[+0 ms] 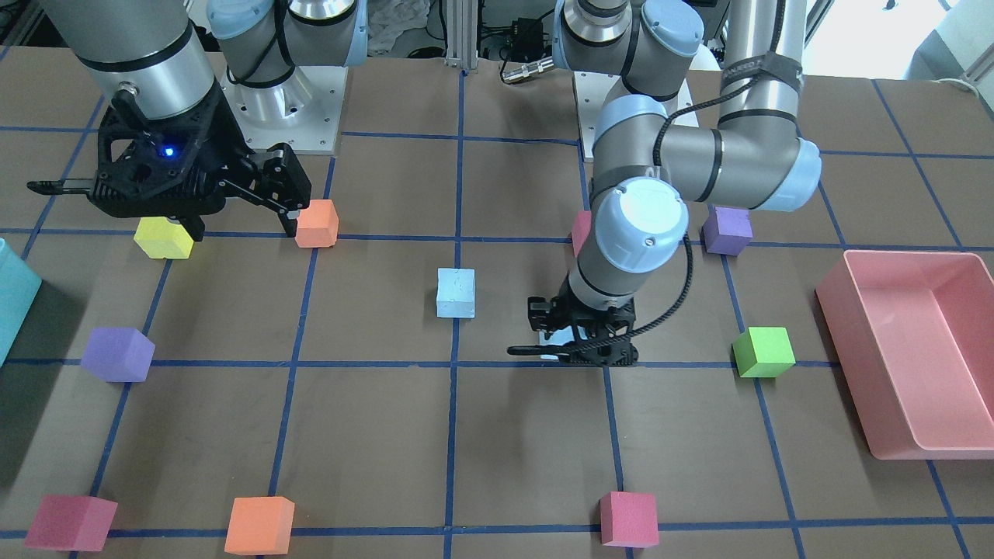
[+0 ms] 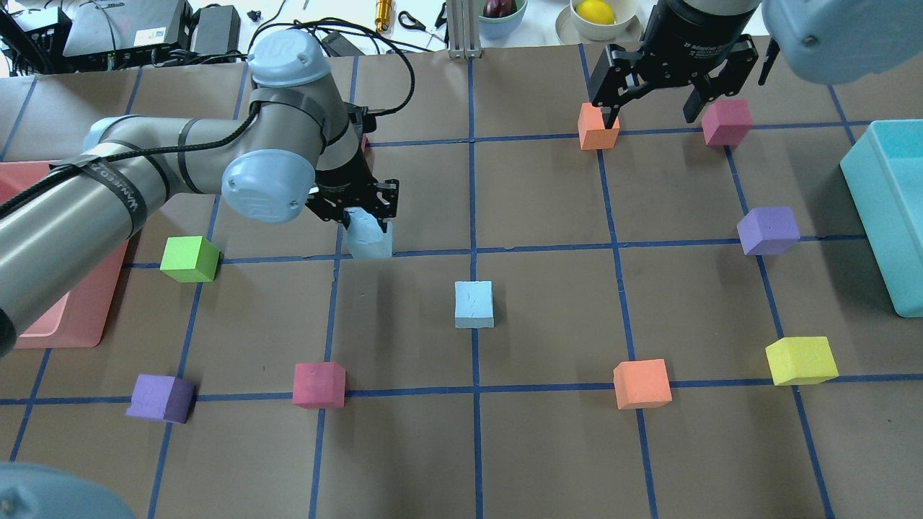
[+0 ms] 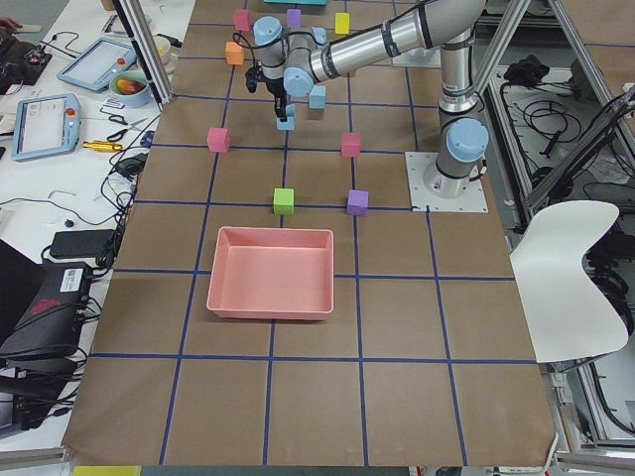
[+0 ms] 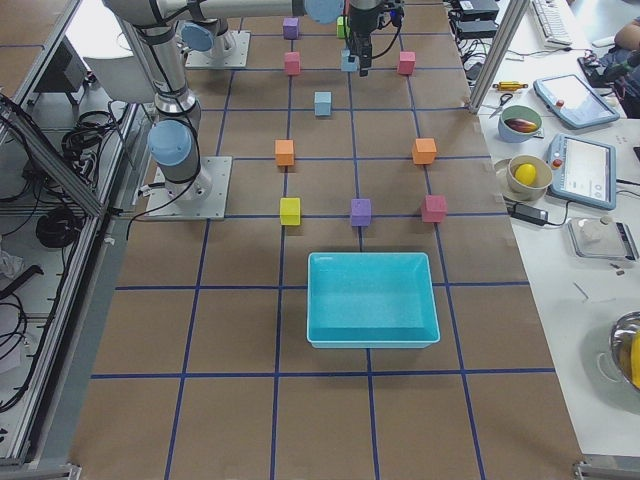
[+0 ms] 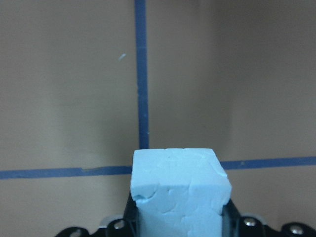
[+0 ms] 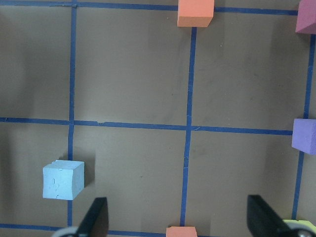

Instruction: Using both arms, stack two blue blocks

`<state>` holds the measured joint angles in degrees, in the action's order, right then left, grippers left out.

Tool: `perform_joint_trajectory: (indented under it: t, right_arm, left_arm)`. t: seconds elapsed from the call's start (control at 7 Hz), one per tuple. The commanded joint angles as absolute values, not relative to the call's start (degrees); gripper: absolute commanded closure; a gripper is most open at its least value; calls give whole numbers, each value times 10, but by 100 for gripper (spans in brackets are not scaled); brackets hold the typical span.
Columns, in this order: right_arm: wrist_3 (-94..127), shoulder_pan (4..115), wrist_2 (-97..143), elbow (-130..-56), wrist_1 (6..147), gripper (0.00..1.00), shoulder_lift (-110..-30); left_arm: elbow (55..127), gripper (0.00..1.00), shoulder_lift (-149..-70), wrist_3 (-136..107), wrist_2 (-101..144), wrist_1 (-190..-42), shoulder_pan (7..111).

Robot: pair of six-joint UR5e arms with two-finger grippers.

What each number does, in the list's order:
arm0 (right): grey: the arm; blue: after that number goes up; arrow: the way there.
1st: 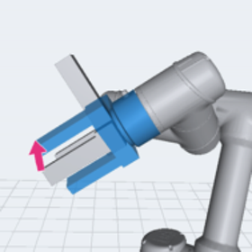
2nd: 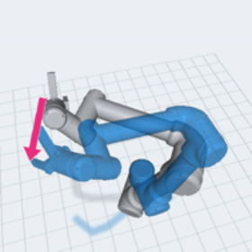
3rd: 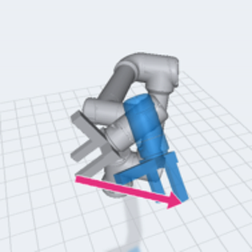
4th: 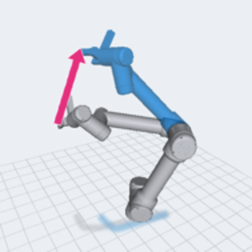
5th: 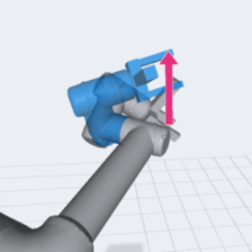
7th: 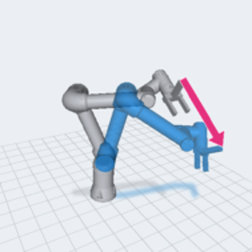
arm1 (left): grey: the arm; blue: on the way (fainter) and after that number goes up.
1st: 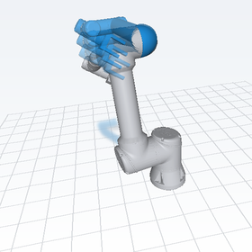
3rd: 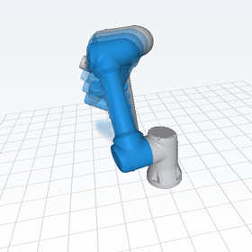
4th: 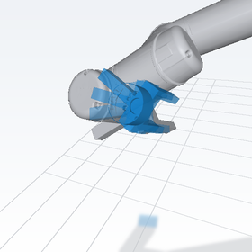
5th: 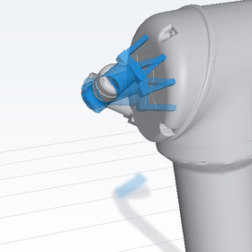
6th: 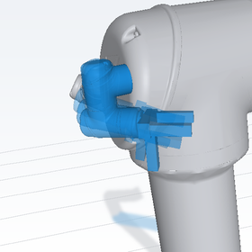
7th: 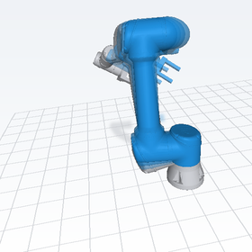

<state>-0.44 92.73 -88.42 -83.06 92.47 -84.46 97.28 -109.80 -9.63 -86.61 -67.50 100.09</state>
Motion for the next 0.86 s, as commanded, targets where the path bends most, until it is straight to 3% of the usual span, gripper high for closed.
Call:
perform_joint_trajectory:
  t: [0.0, 0.71]
  right_arm:
    - [-4, 927, -884, -831, 924, 0, -845]
    - [-4, 927, -883, -831, 925, 0, -845]
  left_arm:
    - [971, 96, -1088, -175, -863, -680, 1091]
    - [979, 96, -1098, -207, -808, -674, 1111]
